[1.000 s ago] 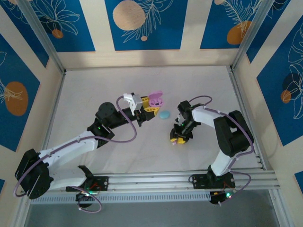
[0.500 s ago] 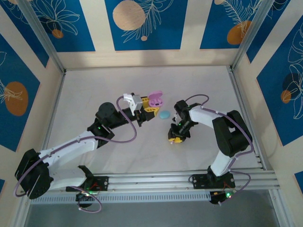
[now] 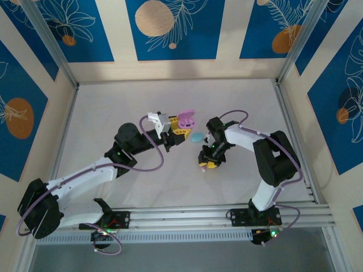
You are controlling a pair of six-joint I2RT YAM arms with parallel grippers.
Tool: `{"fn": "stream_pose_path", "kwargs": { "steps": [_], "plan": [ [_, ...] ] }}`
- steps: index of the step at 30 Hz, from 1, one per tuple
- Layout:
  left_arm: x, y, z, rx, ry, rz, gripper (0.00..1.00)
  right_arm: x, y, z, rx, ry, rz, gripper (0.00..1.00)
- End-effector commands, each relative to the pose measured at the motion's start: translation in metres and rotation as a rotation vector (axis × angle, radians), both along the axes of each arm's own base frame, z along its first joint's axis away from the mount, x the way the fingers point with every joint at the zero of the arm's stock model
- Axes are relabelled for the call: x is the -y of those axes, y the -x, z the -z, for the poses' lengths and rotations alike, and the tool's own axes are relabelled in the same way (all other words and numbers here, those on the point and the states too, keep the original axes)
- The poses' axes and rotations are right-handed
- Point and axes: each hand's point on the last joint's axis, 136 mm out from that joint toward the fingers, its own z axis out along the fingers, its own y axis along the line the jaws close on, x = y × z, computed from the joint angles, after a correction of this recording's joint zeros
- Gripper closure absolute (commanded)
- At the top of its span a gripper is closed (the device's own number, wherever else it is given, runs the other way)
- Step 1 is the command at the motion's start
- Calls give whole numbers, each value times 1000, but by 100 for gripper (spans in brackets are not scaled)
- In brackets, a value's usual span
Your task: Insert the wireless bluetooth earbuds into the charging case
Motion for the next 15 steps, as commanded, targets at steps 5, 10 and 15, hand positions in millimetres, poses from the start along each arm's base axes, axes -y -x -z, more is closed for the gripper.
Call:
{"fn": "stream_pose_path", "kwargs": {
  "steps": [5,10,15],
  "plan": [
    [-4,7,-13,48,29,-5,71,2,-1,4,-20,87,-4,60],
    [-6,7,-13,48,28,-11,71,3,-2,5,-16,117,-5,61],
    [-4,7,-13,45,27,-10,71,-4,-2,6,-22,107,-26,65]
  ]
}}
